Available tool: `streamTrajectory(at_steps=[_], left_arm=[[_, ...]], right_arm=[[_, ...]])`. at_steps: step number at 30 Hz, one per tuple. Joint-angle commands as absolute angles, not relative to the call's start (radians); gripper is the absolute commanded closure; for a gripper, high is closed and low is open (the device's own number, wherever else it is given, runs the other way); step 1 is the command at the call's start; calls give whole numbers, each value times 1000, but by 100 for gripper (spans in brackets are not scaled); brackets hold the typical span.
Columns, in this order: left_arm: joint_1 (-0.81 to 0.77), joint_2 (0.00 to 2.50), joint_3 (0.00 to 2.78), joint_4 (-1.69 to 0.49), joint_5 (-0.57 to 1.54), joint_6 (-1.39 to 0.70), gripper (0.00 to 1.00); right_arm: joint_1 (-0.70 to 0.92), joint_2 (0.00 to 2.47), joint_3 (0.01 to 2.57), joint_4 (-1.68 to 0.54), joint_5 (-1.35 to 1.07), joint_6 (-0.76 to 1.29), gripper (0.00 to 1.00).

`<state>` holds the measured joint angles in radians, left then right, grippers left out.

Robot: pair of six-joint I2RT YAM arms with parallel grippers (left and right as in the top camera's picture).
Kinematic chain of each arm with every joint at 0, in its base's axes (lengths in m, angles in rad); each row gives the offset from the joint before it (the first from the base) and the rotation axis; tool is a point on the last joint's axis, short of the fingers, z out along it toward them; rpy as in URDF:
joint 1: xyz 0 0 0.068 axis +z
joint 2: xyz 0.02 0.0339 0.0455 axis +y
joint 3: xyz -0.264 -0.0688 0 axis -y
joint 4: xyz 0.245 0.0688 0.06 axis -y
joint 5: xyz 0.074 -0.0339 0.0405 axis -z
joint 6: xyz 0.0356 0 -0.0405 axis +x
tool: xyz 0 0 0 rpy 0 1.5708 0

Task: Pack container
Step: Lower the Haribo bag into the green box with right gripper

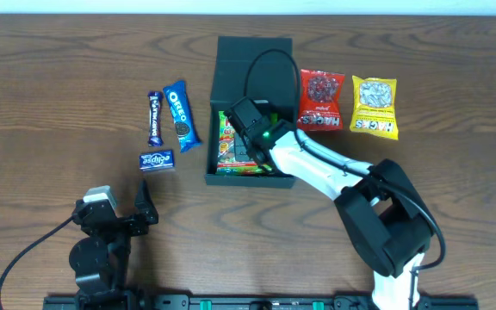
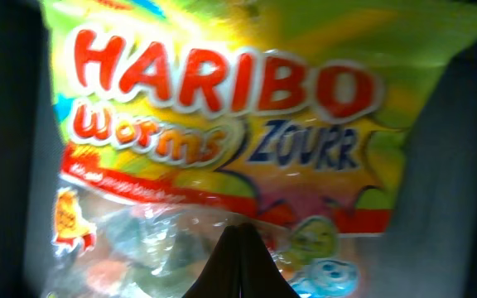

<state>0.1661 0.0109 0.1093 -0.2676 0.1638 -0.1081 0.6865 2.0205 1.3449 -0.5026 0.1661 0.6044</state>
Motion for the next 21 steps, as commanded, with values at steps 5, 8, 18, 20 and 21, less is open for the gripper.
streamTrajectory(at_steps=[5, 8, 18, 20, 21], left_arm=[[162, 4, 85, -275, 154, -105, 5], [162, 4, 85, -275, 154, -105, 5], [162, 4, 85, -275, 154, -105, 5], [162, 4, 85, -275, 154, -105, 5], [162, 4, 85, -275, 154, -105, 5]], right_arm=[[645, 1993, 1374, -517, 211, 590, 99], [636, 1993, 1374, -517, 223, 598, 99], [631, 1923, 1404, -508, 217, 642, 99], [625, 1912, 1404, -510, 269, 642, 99], [621, 1912, 1404, -517, 291, 642, 99]])
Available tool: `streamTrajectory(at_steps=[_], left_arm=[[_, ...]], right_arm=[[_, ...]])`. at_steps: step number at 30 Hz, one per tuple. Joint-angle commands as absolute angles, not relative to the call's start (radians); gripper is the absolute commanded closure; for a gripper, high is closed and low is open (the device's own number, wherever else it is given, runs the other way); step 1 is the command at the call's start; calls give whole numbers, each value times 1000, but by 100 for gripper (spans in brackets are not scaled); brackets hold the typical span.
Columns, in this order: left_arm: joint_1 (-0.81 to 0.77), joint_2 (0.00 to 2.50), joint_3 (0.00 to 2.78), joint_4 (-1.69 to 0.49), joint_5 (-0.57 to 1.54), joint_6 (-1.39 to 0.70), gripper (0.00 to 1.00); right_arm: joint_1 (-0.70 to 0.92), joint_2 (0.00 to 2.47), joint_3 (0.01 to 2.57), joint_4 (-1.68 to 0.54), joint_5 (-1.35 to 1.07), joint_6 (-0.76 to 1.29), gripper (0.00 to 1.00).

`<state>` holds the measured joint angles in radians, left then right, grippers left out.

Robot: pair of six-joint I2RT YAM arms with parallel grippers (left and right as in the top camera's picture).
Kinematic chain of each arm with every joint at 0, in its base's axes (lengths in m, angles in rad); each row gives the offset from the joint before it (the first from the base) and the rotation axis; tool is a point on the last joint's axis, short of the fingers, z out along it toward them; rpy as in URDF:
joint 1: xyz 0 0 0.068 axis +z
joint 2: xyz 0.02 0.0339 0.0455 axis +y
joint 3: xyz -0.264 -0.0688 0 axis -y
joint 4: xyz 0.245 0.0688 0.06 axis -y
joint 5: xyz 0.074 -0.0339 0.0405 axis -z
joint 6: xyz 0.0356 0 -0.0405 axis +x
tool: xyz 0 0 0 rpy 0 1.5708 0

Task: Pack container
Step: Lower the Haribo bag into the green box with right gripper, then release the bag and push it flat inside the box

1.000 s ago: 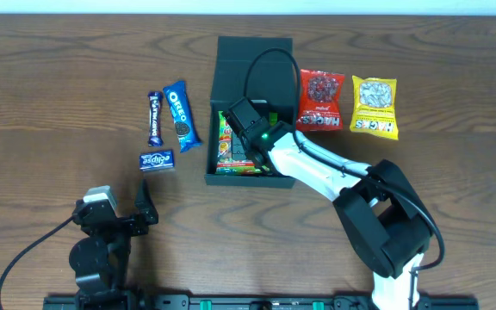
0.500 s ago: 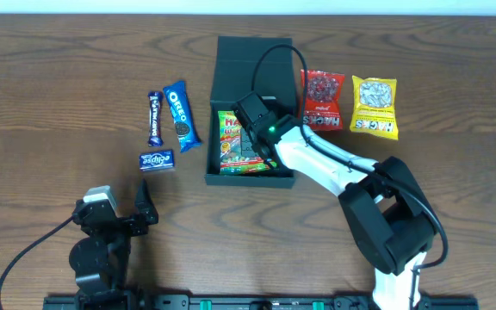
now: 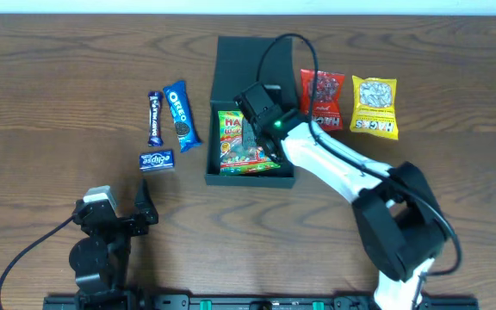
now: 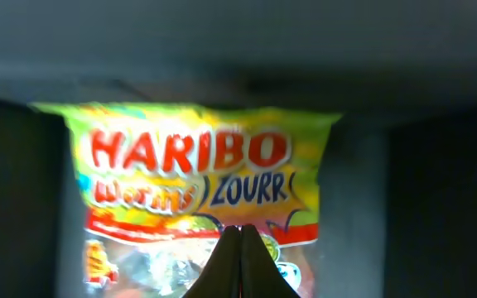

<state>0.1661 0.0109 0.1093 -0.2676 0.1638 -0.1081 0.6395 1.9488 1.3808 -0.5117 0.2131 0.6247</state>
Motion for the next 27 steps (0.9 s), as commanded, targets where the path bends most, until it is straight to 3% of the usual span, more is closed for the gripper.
streamTrajectory(at_steps=[1, 27], left_arm=[[162, 4, 85, -275, 154, -105, 5], [162, 4, 85, -275, 154, -105, 5]], right_arm=[[616, 1917, 1404, -524, 299, 642, 99], [622, 2115, 1404, -427, 35, 642, 99]])
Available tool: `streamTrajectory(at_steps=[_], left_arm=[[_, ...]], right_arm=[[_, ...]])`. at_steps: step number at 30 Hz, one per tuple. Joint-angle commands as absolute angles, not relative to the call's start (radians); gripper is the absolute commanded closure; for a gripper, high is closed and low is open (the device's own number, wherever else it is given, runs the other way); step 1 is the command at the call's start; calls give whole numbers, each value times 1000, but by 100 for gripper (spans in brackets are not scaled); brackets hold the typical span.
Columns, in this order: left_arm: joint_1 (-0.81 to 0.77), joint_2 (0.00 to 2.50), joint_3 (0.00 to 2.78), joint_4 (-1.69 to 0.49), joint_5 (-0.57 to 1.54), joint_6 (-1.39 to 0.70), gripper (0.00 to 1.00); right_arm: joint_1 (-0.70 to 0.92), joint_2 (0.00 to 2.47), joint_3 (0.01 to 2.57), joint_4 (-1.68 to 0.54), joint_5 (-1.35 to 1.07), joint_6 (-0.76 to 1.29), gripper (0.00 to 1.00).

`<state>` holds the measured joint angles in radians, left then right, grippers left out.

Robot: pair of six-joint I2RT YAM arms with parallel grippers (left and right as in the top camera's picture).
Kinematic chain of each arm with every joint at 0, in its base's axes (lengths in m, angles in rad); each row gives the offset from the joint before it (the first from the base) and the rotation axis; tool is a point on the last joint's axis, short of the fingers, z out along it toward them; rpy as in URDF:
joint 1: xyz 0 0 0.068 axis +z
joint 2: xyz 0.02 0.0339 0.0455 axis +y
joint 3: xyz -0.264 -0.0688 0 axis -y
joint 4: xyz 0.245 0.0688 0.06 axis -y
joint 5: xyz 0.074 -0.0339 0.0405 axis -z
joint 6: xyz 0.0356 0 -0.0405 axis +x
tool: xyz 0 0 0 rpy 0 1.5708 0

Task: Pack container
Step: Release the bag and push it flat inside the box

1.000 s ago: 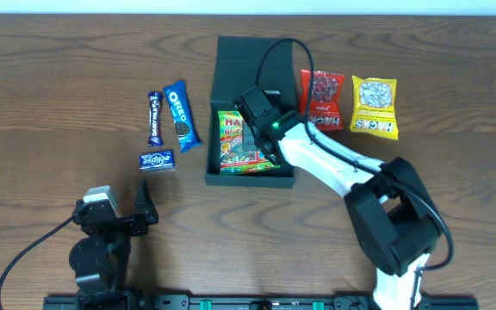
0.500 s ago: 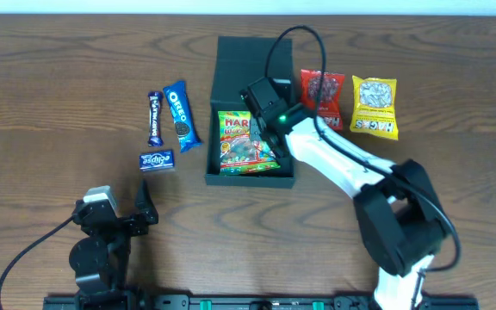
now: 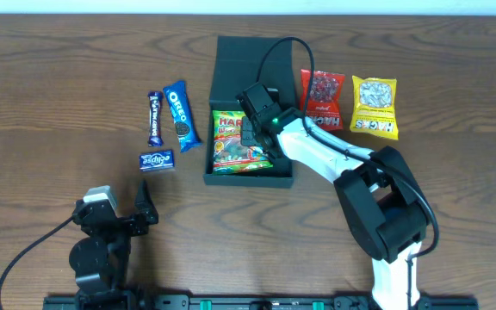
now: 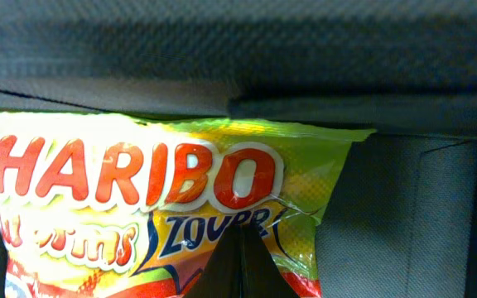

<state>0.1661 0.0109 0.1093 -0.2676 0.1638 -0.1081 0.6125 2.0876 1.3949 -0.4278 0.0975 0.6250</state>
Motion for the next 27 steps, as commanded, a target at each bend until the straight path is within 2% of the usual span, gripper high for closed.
streamTrajectory(at_steps=[1, 6, 13, 19, 22, 23, 25, 27], left_arm=[[162, 4, 85, -275, 154, -105, 5], [162, 4, 85, -275, 154, -105, 5], [162, 4, 85, -275, 154, -105, 5], [162, 4, 85, -275, 154, -105, 5], [162, 4, 85, -275, 154, -105, 5], [162, 4, 85, -275, 154, -105, 5], [162, 4, 85, -275, 154, -105, 5], [162, 4, 85, -275, 154, -105, 5]], right_arm=[[622, 2115, 1404, -430, 34, 642, 99], [619, 2099, 1408, -460, 34, 642, 99], [613, 1913, 1414, -531, 147, 638, 99], [612, 1798, 1414, -725, 209, 645, 99], [612, 1800, 1412, -852, 252, 727, 99], [612, 1803, 1412, -888, 271, 758, 95], [612, 1808, 1411, -925, 294, 786, 78], [611, 1809, 1411, -936, 304, 785, 73]])
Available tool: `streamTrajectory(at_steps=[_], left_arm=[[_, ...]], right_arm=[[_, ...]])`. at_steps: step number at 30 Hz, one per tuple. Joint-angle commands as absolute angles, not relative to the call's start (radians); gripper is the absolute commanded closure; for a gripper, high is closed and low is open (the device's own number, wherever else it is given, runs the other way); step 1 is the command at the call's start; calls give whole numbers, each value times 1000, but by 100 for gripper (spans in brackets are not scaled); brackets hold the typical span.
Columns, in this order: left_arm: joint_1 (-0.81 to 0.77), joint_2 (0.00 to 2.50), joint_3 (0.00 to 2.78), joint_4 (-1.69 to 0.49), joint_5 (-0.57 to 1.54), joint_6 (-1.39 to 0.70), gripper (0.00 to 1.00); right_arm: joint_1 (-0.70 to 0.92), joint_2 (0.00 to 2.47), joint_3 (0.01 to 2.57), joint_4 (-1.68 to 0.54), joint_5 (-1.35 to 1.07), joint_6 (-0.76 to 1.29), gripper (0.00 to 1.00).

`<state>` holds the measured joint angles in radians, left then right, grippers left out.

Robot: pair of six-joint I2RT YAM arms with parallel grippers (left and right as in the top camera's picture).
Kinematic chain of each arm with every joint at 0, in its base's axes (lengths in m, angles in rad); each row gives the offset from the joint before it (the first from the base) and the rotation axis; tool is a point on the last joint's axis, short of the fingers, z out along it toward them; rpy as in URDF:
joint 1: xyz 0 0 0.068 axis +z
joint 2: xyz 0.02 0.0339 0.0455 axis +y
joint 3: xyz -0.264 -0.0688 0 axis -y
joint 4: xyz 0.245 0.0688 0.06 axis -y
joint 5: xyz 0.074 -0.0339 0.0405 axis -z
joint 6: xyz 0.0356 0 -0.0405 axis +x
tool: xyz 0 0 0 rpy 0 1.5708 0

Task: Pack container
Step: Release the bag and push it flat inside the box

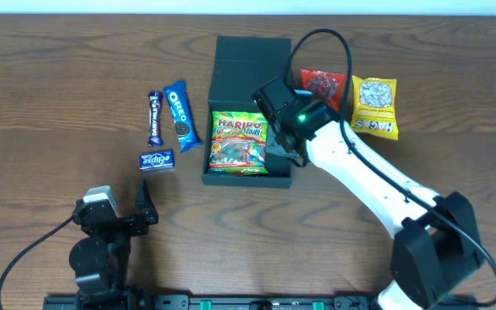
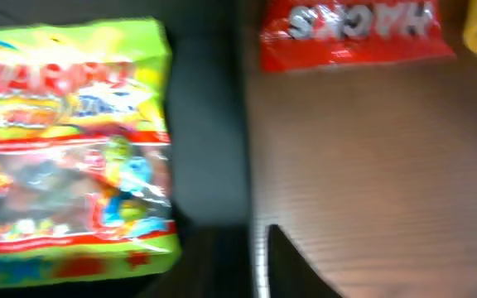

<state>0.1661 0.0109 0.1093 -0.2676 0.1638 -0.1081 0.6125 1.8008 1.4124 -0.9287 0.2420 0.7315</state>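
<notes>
A black box stands in the middle of the table with its lid folded back. The green Haribo worms bag lies flat inside it. My right gripper is at the box's right wall, beside the bag and off it. Its fingers look slightly parted with nothing between them, though that view is blurred. A red Hacks bag and a yellow bag lie right of the box. My left gripper sits at the near left, too small to read.
Left of the box lie an Oreo pack, a dark blue bar and a small blue Eclipse pack. A black cable loops over the box's far right corner.
My right gripper was shut with its tips on the bag's upper right corner inside the box. Now it is at the box's right wall, off the bag and slightly parted.
The right gripper's shut tips were on the lower part of the Haribo bag in the box. They were then at its middle, then at its upper right corner. Now the bag lies flat and fully visible, and the gripper is beside it. The left arm stayed parked.
</notes>
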Motion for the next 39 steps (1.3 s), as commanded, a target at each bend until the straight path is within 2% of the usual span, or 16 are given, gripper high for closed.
streamTrajectory(at_steps=[1, 3, 7, 14, 17, 25, 39], left_arm=[[162, 4, 85, -275, 154, -105, 5], [162, 4, 85, -275, 154, -105, 5], [162, 4, 85, -275, 154, -105, 5], [162, 4, 85, -275, 154, -105, 5], [162, 4, 85, -275, 154, -105, 5], [162, 4, 85, -275, 154, -105, 5], [162, 4, 85, -275, 154, -105, 5]], right_arm=[[609, 1809, 1411, -936, 307, 785, 73], [605, 1811, 1410, -936, 308, 785, 73], [595, 1837, 1409, -935, 307, 801, 79], [594, 1932, 1409, -928, 281, 815, 79], [594, 1958, 1409, -927, 281, 815, 96], [566, 1957, 1409, -936, 300, 812, 99], [530, 1957, 1409, -928, 303, 376, 98]])
